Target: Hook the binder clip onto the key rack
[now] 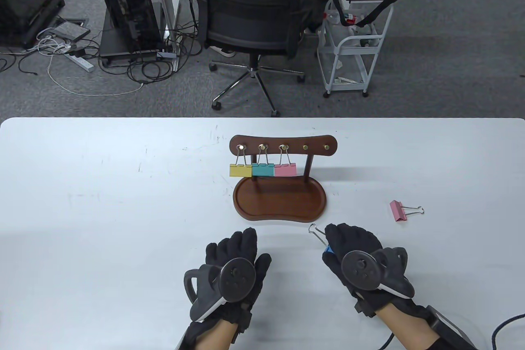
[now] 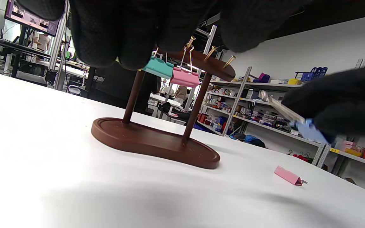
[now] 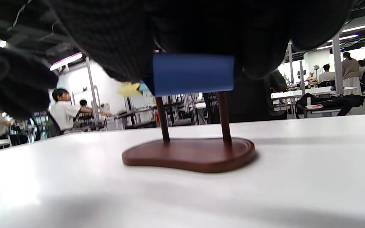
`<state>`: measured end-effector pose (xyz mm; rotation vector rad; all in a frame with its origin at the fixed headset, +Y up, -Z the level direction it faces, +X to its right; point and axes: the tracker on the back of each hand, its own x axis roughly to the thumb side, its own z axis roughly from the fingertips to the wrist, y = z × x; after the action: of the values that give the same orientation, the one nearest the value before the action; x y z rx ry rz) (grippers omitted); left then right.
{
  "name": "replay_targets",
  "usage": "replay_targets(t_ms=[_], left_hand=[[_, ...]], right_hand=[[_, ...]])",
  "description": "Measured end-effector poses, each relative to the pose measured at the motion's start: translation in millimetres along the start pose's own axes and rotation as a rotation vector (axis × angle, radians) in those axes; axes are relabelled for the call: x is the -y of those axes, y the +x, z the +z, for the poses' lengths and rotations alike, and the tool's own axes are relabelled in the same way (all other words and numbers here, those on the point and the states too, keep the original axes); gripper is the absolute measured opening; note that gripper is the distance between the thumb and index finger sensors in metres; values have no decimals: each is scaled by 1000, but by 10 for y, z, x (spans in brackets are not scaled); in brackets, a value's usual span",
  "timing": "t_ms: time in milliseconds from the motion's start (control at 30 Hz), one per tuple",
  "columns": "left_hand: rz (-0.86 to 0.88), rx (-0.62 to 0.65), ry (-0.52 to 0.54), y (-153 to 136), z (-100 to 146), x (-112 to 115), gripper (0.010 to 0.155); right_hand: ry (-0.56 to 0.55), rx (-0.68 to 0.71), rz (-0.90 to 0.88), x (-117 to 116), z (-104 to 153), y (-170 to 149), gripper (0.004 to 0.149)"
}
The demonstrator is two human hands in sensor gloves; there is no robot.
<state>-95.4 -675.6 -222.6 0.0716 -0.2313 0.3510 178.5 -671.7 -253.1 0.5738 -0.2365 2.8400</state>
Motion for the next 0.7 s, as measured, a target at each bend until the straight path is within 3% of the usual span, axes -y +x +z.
replay_targets(t_ms=[267,700], left_hand=[[2,-4,-9,0,-2,5,72],[11,-2,-16,-2,-2,3,72]], right_hand=[[-124,-59,-100,276,-96,-20,70],[-223,-149,-174,543,-359,35,69]])
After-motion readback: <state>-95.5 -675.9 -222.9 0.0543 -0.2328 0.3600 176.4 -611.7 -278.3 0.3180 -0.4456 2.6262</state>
